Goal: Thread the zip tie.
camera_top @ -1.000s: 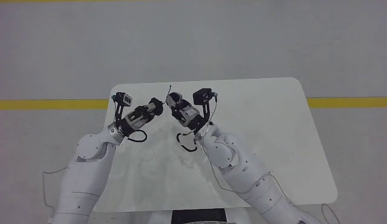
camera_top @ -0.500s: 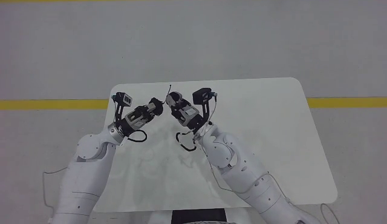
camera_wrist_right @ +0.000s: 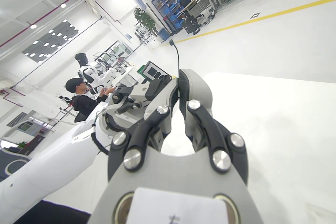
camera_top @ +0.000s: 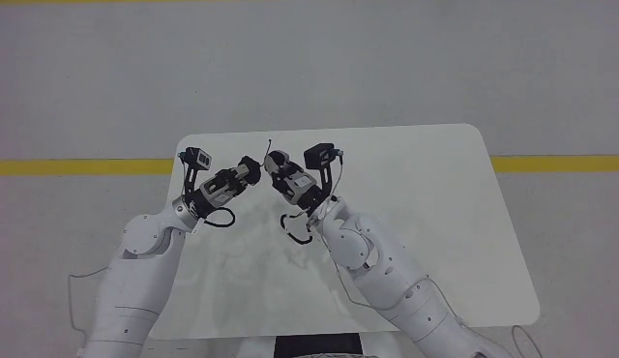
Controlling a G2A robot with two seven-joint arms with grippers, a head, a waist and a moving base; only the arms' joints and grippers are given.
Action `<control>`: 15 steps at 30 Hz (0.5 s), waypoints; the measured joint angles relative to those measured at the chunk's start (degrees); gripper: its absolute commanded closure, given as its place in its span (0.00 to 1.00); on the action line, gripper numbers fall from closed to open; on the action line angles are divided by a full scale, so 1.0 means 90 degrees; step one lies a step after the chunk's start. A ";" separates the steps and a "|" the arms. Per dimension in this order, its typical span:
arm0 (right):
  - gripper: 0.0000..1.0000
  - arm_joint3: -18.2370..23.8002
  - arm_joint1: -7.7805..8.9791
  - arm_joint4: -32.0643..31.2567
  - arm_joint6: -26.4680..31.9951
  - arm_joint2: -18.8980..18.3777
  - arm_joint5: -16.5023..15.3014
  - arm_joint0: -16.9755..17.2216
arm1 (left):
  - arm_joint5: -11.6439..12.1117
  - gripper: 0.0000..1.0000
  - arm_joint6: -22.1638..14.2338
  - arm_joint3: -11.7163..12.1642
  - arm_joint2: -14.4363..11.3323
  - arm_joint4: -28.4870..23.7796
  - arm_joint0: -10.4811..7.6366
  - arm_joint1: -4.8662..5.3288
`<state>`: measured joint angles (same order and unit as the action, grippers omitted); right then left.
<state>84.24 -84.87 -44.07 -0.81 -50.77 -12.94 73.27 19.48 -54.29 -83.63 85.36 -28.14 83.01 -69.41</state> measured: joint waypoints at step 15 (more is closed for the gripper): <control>0.00 0.0188 0.0036 -0.0257 -0.0058 -0.0158 0.0008 0.0104 | 0.0000 1.00 0.0000 0.0000 0.0000 0.0000 0.0000 0.0000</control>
<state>85.94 -84.55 -46.39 -1.33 -52.19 -12.87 74.20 19.48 -54.29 -83.63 85.36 -28.14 83.01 -69.41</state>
